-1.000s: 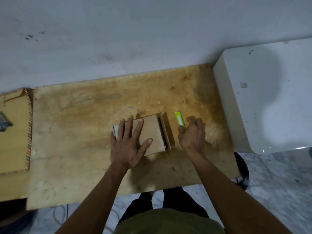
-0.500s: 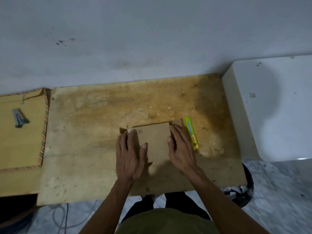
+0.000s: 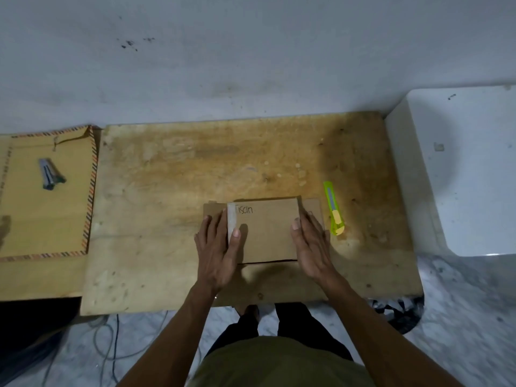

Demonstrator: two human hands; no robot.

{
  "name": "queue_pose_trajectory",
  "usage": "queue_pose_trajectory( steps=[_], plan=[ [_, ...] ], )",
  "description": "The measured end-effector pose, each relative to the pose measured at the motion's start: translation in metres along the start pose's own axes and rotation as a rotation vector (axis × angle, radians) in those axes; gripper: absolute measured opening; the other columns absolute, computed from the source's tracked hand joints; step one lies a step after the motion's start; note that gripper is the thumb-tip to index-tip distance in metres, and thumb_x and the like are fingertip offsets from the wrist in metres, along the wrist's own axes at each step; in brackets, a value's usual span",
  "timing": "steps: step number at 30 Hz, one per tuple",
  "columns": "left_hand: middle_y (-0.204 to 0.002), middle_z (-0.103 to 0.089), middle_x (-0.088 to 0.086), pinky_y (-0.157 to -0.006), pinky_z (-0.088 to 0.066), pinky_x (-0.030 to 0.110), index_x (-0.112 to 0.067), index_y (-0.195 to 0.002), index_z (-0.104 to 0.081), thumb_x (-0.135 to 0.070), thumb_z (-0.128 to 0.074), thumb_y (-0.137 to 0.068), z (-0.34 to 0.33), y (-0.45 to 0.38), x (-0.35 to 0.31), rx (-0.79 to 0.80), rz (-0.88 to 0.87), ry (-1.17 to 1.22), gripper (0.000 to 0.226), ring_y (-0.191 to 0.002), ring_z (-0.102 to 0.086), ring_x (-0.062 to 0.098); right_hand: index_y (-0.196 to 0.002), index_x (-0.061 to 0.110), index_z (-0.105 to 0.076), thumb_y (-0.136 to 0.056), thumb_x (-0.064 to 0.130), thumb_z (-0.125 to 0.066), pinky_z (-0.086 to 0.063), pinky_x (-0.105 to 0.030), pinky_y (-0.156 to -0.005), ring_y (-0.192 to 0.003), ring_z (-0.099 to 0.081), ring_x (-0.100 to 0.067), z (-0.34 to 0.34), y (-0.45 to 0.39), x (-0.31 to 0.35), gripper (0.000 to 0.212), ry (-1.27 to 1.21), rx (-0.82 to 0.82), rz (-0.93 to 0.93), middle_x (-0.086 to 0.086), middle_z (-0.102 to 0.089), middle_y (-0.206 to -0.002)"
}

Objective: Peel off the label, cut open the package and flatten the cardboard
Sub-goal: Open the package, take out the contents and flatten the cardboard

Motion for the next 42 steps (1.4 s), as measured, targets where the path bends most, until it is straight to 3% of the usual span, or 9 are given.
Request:
queue_pose_trajectory(
  steps=[6,10,13,20,23,26,31,33,42],
  plan=[
    [-0.129,-0.041,-0.017,-0.104,-0.026,0.032,-0.037,-0.150,-0.032,-0.070,-0.021,-0.092,0.015,0.004,-0.026,-0.067,0.019,0.203,0.068,-0.120,-0.025,0.009,-0.151,0.034,-0.025,-0.086,0.073,-0.009,-0.005,-0.049,-0.122,-0.147,-0.024,-0.020,0.014,0.005,0.020,0.078,-0.115,-0.129,-0.047,0.004,-0.034,-0.157],
    [-0.118,-0.050,-0.004,-0.102,-0.039,0.045,-0.031,-0.118,-0.050,-0.069,-0.028,-0.093,0.031,-0.003,-0.031,-0.185,0.075,0.333,0.050,-0.118,-0.034,0.019,-0.122,0.029,-0.047,-0.089,0.073,-0.016,-0.024,-0.055,-0.115,-0.117,-0.046,-0.016,0.028,0.003,0.038,0.063,-0.262,-0.187,-0.081,0.011,-0.054,-0.112],
    [-0.112,-0.056,0.000,-0.101,-0.037,0.045,-0.020,-0.110,-0.060,-0.070,-0.025,-0.091,0.042,-0.008,-0.036,-0.237,0.073,0.346,0.065,-0.116,-0.038,0.020,-0.130,0.033,-0.055,-0.080,0.088,-0.013,-0.035,-0.054,-0.112,-0.126,-0.051,-0.017,0.036,-0.003,0.046,0.084,-0.389,-0.098,-0.078,0.005,-0.060,-0.131],
    [-0.103,-0.064,0.003,-0.089,-0.046,0.063,-0.026,-0.106,-0.063,-0.069,-0.033,-0.096,0.057,-0.037,-0.044,-0.286,0.015,0.535,0.054,-0.104,-0.058,0.032,-0.109,0.055,-0.062,-0.088,0.079,-0.016,-0.037,-0.038,-0.108,-0.118,-0.052,-0.001,0.059,-0.022,0.075,0.056,-0.398,0.034,-0.007,0.019,-0.061,-0.120],
    [-0.099,-0.068,0.013,-0.093,-0.047,0.059,-0.020,-0.103,-0.068,-0.063,-0.028,-0.101,0.059,-0.050,-0.062,-0.212,-0.024,0.579,0.059,-0.101,-0.061,0.036,-0.133,0.040,-0.055,-0.085,0.084,-0.016,-0.029,-0.044,-0.115,-0.134,-0.040,-0.014,0.064,-0.034,0.082,0.076,-0.327,-0.009,0.037,0.004,-0.049,-0.144],
    [-0.095,-0.064,0.018,-0.095,-0.042,0.063,-0.006,-0.095,-0.063,-0.062,-0.027,-0.101,0.062,-0.069,-0.071,-0.185,-0.050,0.590,0.067,-0.098,-0.058,0.039,-0.141,0.020,-0.048,-0.090,0.074,-0.027,-0.035,-0.032,-0.107,-0.122,-0.045,-0.006,0.066,-0.045,0.091,0.077,-0.335,0.000,0.080,-0.005,-0.049,-0.146],
    [-0.128,-0.064,-0.007,-0.118,-0.019,0.065,-0.032,-0.124,-0.060,-0.074,-0.021,-0.096,0.048,-0.099,-0.071,-0.099,0.018,0.543,0.063,-0.132,-0.050,0.025,-0.153,0.033,-0.019,-0.080,0.088,-0.023,-0.028,-0.047,-0.116,-0.144,-0.031,-0.018,0.061,-0.072,0.093,0.091,-0.176,0.038,0.044,0.003,-0.028,-0.160],
    [-0.128,-0.063,-0.012,-0.119,-0.019,0.063,-0.037,-0.124,-0.058,-0.074,-0.020,-0.096,0.050,-0.103,-0.081,-0.108,0.006,0.517,0.060,-0.133,-0.050,0.020,-0.155,0.026,-0.011,-0.085,0.082,-0.022,-0.021,-0.039,-0.116,-0.146,-0.026,-0.021,0.062,-0.080,0.092,0.090,-0.134,0.036,0.012,0.002,-0.021,-0.161],
    [-0.128,-0.055,0.016,-0.103,-0.042,0.063,-0.018,-0.146,-0.038,-0.084,-0.010,-0.088,0.025,-0.117,-0.065,-0.077,0.082,0.246,0.091,-0.118,-0.052,0.037,-0.151,0.018,-0.020,-0.096,0.065,-0.021,-0.035,-0.041,-0.107,-0.134,-0.043,-0.030,0.049,-0.095,0.088,0.072,0.029,0.018,-0.027,-0.011,-0.037,-0.153]
  ],
)
Point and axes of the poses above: each hand's wrist, its own y-axis away from the middle knuckle, its own z-axis out of the back of the hand, x = y × z, the point moved 9 cm from there along -y, towards the middle knuckle
